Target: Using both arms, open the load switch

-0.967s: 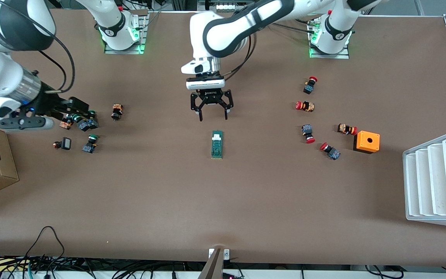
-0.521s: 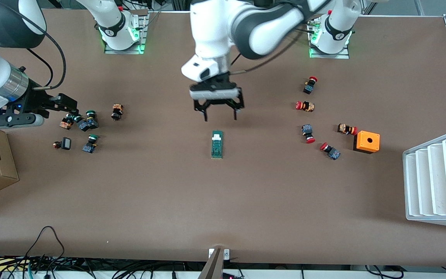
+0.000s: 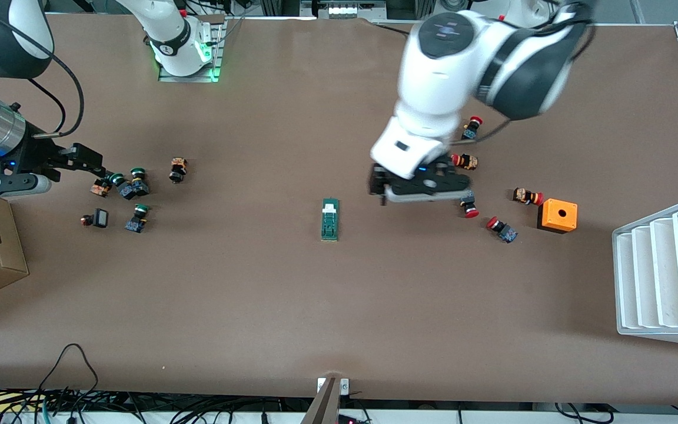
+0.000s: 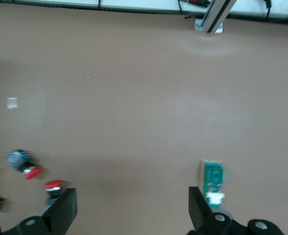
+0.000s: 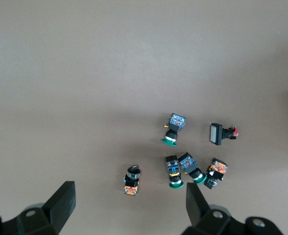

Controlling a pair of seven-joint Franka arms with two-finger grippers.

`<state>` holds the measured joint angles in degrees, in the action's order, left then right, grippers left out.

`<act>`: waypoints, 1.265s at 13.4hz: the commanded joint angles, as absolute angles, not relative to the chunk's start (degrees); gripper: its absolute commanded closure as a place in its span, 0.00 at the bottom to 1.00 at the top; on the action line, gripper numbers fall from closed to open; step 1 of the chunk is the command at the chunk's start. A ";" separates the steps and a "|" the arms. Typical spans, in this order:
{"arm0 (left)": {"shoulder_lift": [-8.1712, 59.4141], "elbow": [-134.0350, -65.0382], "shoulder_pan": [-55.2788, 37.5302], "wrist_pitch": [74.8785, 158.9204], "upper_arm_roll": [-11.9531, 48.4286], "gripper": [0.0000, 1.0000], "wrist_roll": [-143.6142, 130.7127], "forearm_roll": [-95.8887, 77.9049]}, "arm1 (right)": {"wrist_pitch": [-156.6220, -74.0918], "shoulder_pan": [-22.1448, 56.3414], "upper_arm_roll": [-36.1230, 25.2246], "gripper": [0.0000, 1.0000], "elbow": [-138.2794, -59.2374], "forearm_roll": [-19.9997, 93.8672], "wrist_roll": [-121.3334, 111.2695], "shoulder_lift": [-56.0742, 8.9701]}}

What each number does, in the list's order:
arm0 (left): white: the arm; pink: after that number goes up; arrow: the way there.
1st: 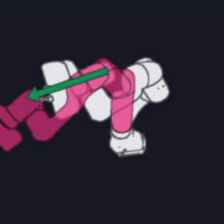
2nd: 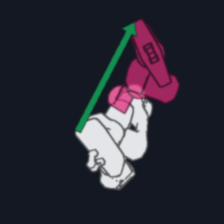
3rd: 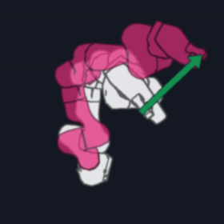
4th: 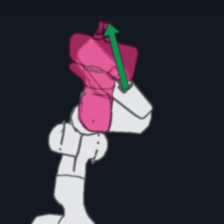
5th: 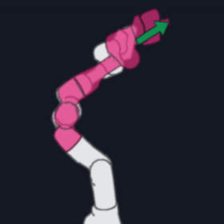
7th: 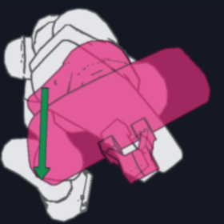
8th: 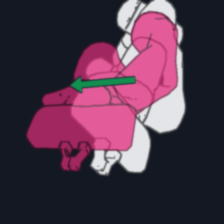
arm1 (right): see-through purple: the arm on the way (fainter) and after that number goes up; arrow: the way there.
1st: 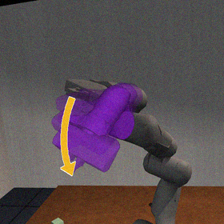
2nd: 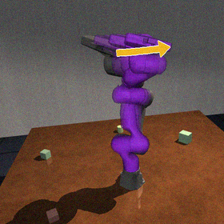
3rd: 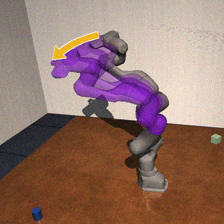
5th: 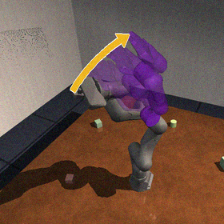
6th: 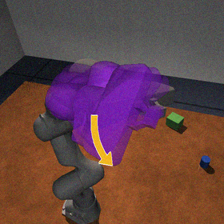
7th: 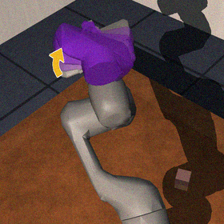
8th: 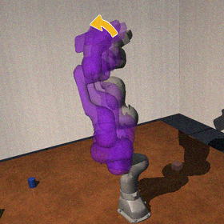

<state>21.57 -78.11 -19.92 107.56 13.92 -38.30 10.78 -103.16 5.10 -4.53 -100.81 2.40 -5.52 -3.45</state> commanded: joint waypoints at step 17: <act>3.08 -88.68 -12.13 92.38 -9.56 0.00 2.88 -3.69 | -102.04 4.66 -4.13 0.00 -95.72 1.49 -6.85 -5.80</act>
<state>5.98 -86.24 -11.41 92.75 -5.83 -2.41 -2.66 -103.02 5.11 -4.47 -97.74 2.37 -6.03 -5.06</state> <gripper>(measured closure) 0.000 0.000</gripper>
